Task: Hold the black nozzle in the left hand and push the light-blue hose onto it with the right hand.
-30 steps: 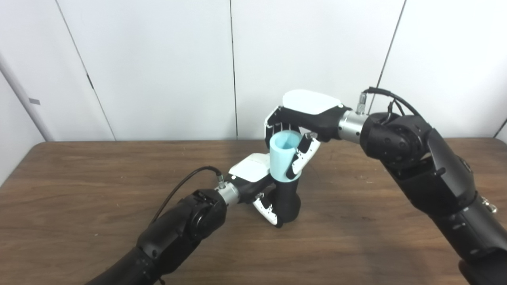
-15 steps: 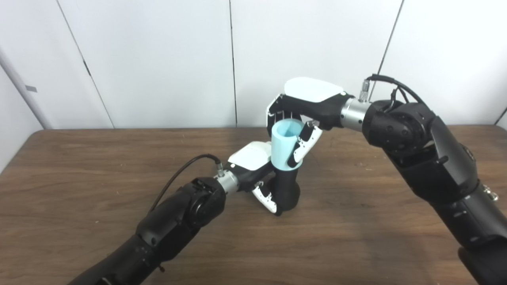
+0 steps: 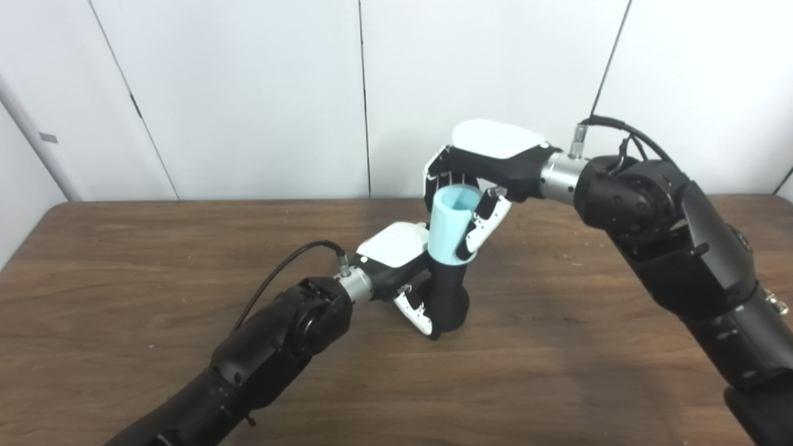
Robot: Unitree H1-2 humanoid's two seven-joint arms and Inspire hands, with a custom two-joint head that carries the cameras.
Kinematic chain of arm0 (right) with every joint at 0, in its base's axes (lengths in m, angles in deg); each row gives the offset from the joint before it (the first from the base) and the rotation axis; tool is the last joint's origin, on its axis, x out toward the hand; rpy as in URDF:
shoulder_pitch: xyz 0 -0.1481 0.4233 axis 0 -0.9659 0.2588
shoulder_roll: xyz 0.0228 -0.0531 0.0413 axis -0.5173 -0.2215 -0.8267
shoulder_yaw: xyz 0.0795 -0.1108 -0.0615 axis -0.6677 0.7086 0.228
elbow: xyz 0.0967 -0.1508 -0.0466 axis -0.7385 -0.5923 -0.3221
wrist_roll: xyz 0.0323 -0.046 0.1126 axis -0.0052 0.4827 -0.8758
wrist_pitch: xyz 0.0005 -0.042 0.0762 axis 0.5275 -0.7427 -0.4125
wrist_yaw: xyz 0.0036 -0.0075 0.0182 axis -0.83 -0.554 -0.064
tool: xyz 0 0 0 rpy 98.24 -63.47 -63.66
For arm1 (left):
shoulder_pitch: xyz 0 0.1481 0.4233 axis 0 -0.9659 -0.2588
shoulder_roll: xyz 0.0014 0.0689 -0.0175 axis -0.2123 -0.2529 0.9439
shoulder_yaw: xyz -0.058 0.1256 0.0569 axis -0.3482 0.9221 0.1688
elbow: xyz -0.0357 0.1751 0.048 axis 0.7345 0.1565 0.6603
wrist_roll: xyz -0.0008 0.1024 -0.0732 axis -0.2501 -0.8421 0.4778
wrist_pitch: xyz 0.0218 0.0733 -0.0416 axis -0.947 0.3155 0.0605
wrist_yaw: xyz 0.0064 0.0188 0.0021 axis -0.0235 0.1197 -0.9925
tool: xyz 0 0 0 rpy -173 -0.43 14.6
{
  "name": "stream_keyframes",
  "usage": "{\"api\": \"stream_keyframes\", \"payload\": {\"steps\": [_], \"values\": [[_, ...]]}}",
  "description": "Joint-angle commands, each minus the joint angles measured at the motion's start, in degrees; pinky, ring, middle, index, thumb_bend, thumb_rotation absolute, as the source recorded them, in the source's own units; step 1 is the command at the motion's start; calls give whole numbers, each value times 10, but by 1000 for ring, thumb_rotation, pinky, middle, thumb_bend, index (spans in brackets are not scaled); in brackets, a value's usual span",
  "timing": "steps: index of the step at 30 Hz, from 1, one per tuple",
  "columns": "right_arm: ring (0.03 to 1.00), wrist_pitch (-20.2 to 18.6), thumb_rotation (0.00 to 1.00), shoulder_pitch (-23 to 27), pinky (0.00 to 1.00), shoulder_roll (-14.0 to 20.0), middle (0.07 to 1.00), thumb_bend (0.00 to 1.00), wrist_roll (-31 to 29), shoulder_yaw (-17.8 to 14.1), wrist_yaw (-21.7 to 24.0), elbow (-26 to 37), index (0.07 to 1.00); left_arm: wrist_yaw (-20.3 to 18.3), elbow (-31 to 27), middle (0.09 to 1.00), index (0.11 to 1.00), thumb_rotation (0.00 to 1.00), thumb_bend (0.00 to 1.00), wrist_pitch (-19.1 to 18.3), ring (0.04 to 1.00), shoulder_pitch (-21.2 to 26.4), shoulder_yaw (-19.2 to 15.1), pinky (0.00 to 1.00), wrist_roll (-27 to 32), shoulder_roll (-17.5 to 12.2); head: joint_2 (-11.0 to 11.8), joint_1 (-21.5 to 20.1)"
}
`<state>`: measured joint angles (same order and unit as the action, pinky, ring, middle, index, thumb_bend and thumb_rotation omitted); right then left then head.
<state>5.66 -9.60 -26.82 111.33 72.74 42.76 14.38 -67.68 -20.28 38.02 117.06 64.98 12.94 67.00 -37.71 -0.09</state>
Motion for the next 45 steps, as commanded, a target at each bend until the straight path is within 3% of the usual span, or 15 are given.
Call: {"api": "stream_keyframes", "payload": {"steps": [1, 19, 24, 33, 45], "values": [[446, 5, 0, 15, 396, 16, 473, 505, 2, -13, -4, 14, 489, -58, 30, 467, 495, 0, 526, -2, 636, -36, 26, 1000, -36, -26, -3, -3], [446, -8, 0, 4, 406, 28, 468, 505, 5, -11, 15, 34, 489, -59, 27, 489, 484, 0, 525, -1, 646, -35, 24, 1000, -41, -30, -14, -6], [456, -16, 0, 7, 432, 23, 466, 505, 4, -9, 20, 38, 476, -58, 30, 489, 484, 0, 525, -1, 646, -35, 24, 1000, -40, -28, -14, -5], [458, -28, 0, 32, 388, 0, 475, 504, -8, -21, 8, 35, 486, -55, 38, 478, 491, 0, 525, 6, 634, -35, 24, 1000, -39, -26, -14, -6], [466, -16, 0, 48, 375, 0, 492, 503, -12, -25, 6, 30, 476, -59, 34, 476, 493, 0, 525, 6, 635, -37, 23, 1000, -37, -26, -15, -8]]}}
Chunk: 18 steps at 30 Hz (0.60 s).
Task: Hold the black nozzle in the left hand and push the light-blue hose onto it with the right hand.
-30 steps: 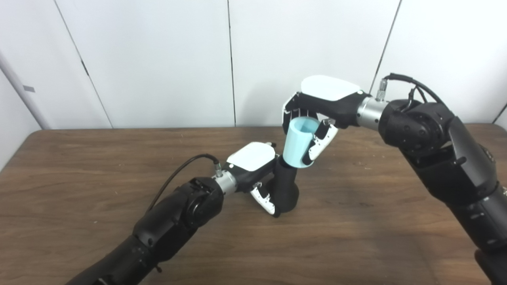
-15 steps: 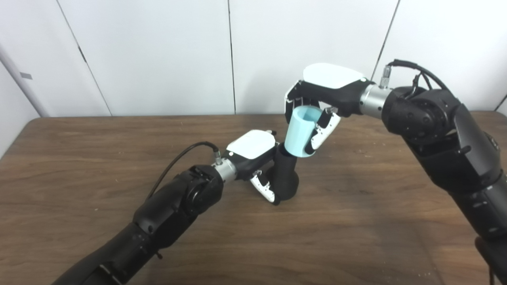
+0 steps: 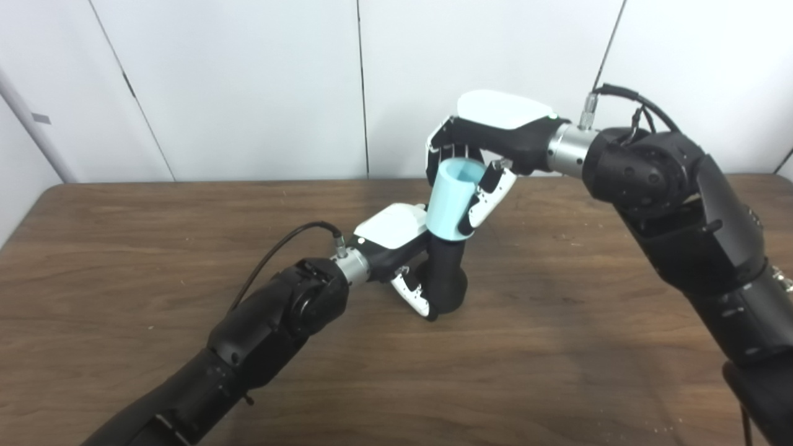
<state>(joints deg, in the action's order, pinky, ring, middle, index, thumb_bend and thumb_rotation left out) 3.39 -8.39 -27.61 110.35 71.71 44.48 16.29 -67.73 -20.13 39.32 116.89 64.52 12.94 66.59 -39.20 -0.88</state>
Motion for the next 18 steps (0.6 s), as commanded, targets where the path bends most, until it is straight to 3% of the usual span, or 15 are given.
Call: {"api": "stream_keyframes", "payload": {"steps": [1, 18], "values": [[466, 11, 0, 35, 376, 8, 491, 504, -6, -16, -13, 9, 476, -60, 31, 476, 493, 0, 525, -10, 636, -35, 29, 1000, -39, -21, -1, -1], [451, 3, 0, 17, 410, 21, 476, 505, 20, 0, 6, 17, 479, -61, 29, 469, 497, 0, 525, -4, 619, -32, 23, 1000, -37, -26, -5, -3]]}}
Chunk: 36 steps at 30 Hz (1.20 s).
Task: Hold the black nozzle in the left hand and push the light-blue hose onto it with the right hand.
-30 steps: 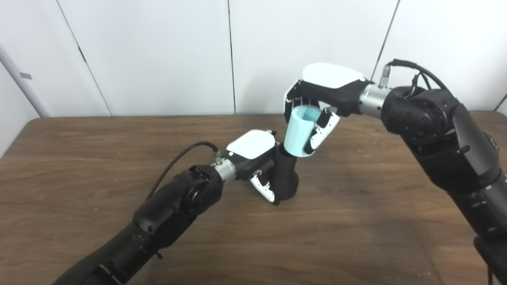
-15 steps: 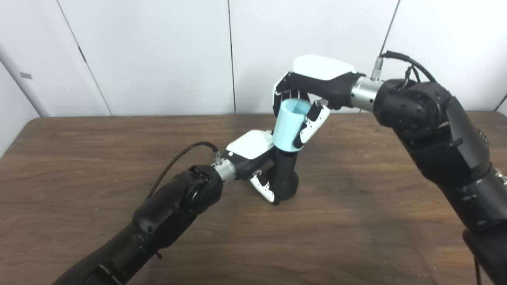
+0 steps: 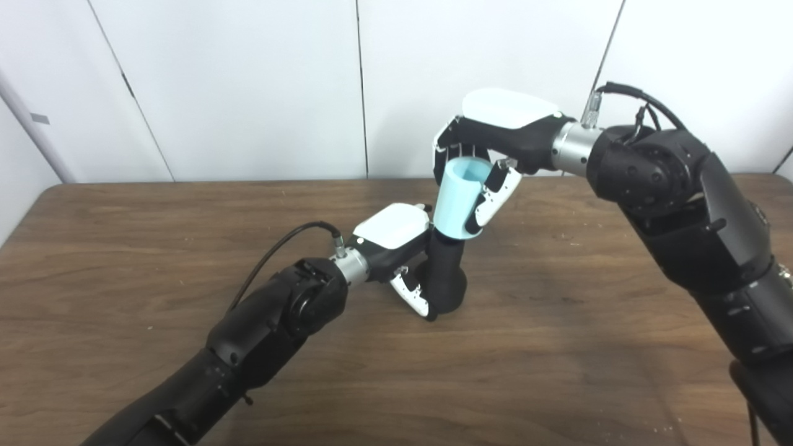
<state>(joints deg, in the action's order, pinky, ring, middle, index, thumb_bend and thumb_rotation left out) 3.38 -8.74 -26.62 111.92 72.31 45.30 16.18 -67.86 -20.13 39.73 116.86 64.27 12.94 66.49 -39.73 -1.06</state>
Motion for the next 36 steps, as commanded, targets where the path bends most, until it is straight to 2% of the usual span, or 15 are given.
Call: {"api": "stream_keyframes", "payload": {"steps": [1, 10, 26, 36], "values": [[451, 3, 0, 20, 409, 11, 476, 505, 6, -5, -2, 18, 480, -59, 28, 470, 496, 0, 525, -9, 622, -32, 25, 1000, -37, -25, 0, -1], [437, 5, 0, 5, 396, 5, 473, 505, 6, -1, 2, 19, 494, -64, 17, 475, 492, 0, 526, -16, 627, -32, 25, 1000, -42, -24, -3, 2], [437, -15, 0, -10, 400, -43, 472, 505, 8, 9, -20, 10, 491, -64, 18, 481, 488, 0, 526, -22, 640, -37, 20, 1000, -35, -20, -9, 3], [440, -20, 0, -12, 373, -48, 472, 503, 6, 7, -22, 9, 502, -64, 20, 481, 489, 0, 526, -16, 626, -38, 14, 1000, -26, -20, -12, 1]]}}
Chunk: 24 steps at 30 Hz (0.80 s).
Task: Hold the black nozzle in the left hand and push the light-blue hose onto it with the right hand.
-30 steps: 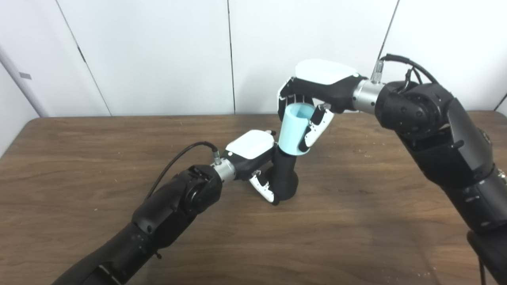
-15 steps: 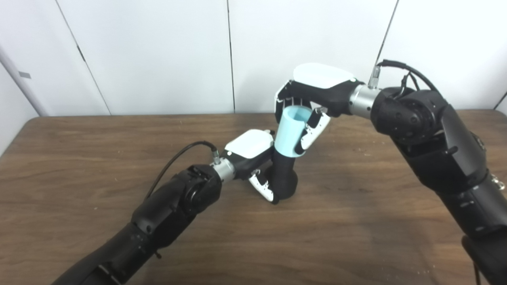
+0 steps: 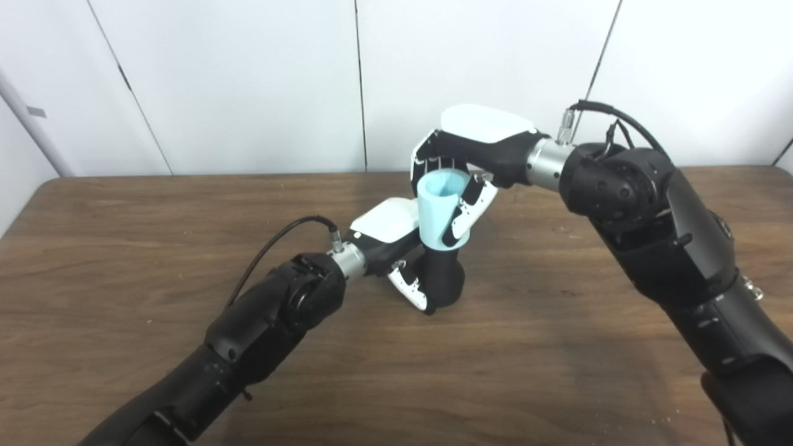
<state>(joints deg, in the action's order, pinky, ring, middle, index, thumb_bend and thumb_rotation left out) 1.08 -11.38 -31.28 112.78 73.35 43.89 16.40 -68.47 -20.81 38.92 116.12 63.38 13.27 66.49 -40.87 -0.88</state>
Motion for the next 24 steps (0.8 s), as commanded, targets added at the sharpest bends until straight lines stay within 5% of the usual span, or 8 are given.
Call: {"api": "stream_keyframes", "payload": {"steps": [1, 24], "values": [[444, 4, 0, 12, 374, -1, 473, 503, -3, -3, -8, 7, 500, -58, 27, 480, 489, 0, 526, -9, 626, -31, 22, 1000, -28, -20, 0, 0], [445, 25, 0, -12, 388, 32, 473, 504, -17, -5, 1, 10, 494, -57, 40, 506, 472, 0, 524, -37, 638, -47, -44, 1000, 23, -20, -7, -3]]}}
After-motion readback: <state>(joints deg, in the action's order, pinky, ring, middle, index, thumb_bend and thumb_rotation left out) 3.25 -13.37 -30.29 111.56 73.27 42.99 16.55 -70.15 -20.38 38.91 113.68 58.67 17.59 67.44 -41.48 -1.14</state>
